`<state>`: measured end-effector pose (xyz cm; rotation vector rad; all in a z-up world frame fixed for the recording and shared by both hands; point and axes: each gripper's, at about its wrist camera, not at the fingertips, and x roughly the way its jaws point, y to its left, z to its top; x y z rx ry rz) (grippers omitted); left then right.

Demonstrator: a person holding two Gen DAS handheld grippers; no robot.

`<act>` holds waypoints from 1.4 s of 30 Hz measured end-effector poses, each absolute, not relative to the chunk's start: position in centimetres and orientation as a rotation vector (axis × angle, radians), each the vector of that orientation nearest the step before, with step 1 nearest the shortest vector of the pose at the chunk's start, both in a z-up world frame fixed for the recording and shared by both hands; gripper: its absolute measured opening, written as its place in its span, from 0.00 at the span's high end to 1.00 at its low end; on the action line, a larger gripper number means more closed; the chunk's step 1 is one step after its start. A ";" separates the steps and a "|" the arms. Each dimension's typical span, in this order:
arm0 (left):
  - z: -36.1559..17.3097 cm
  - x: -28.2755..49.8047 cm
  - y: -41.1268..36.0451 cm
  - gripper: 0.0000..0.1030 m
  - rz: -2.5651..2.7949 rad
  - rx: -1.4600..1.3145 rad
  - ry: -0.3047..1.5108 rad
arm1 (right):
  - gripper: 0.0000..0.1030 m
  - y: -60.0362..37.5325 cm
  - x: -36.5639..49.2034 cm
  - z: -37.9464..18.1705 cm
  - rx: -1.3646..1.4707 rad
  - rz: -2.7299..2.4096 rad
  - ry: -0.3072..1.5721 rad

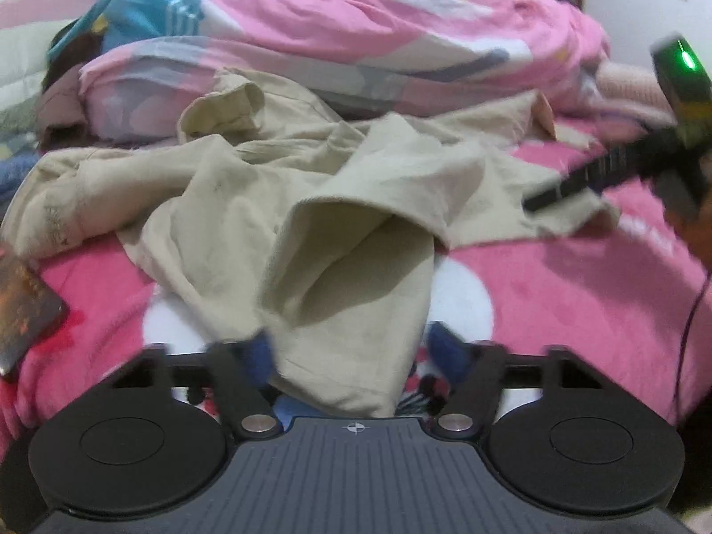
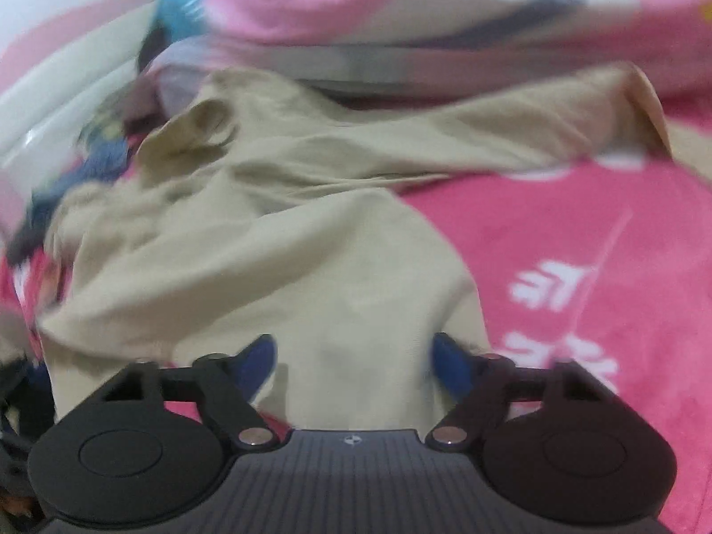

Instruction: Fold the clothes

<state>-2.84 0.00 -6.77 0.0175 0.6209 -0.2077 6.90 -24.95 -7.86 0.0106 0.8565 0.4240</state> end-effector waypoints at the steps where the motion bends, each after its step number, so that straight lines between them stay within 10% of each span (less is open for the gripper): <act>1: -6.6 -3.0 0.0 0.78 -0.214 0.012 0.611 | 0.66 -24.7 6.5 -7.8 -0.015 0.413 0.850; 4: -5.7 -3.6 0.2 0.96 -0.271 -0.005 0.577 | 0.86 -27.4 6.0 -6.7 0.092 0.412 0.855; 16: -1.7 -6.0 1.0 1.00 -0.744 -0.311 0.499 | 0.88 -39.5 -0.6 3.2 0.248 0.175 0.622; 25: -4.4 -3.9 -5.6 0.94 -0.829 -0.197 0.595 | 0.88 -44.1 1.5 0.2 0.182 -0.051 0.683; 32: -3.4 -4.8 1.3 0.45 -0.665 -0.287 0.539 | 0.46 -45.7 3.3 -5.6 0.100 -0.206 0.891; 35: -2.4 -4.9 5.4 0.36 -0.547 -0.381 0.485 | 0.29 -46.4 3.0 -3.2 0.150 -0.248 0.796; 42: -1.8 -3.9 10.7 0.36 -0.213 -0.472 0.355 | 0.26 -43.5 5.0 4.4 0.207 -0.196 0.510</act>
